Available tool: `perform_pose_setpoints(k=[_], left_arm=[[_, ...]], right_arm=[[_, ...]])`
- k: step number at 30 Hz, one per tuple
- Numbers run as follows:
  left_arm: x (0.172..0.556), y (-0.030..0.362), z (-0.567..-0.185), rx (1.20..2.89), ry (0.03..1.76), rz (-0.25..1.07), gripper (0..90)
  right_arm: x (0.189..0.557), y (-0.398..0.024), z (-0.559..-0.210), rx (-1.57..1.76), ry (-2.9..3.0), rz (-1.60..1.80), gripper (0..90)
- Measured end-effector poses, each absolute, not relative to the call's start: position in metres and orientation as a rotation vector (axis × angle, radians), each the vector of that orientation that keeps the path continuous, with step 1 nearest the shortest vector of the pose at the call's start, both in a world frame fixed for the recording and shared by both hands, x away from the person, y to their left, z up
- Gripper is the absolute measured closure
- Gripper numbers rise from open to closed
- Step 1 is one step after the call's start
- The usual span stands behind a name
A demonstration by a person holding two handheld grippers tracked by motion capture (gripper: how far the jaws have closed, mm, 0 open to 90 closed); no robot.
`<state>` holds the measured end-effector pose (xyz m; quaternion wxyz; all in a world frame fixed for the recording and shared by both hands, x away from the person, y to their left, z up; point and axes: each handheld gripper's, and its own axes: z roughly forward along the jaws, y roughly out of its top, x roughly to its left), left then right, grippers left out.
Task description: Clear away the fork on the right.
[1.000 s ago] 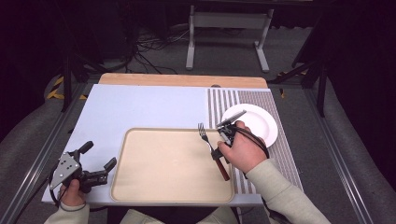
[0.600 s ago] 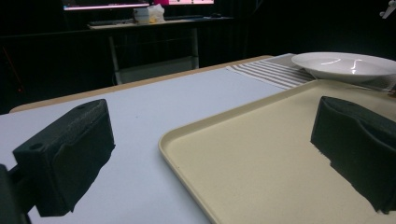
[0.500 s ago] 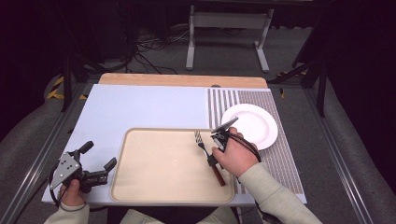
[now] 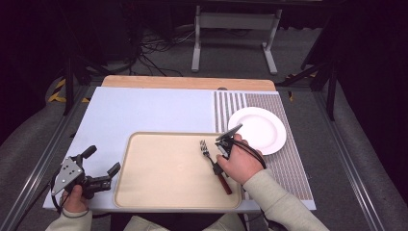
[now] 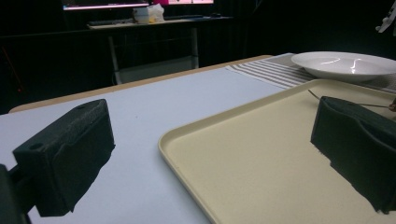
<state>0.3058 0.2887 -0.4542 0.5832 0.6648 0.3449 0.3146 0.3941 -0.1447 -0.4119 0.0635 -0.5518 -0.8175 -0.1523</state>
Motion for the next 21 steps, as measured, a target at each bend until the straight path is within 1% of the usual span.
perform_pose_setpoints(k=[10,13,21], left_arm=[[0.3059,0.2889,-0.4541,1.553,0.805,0.734,0.0],[0.306,0.2888,-0.4542,1.552,0.806,0.732,0.0],[0.306,0.2887,-0.4542,1.554,0.804,0.734,0.0]], right_arm=[[0.3934,-0.1436,-0.4136,-1.665,-2.465,-0.445,76.6],[0.3932,-0.1431,-0.4124,-1.647,-2.471,-0.492,70.5],[0.3936,-0.1441,-0.4077,-1.622,-2.509,-0.541,65.0]])
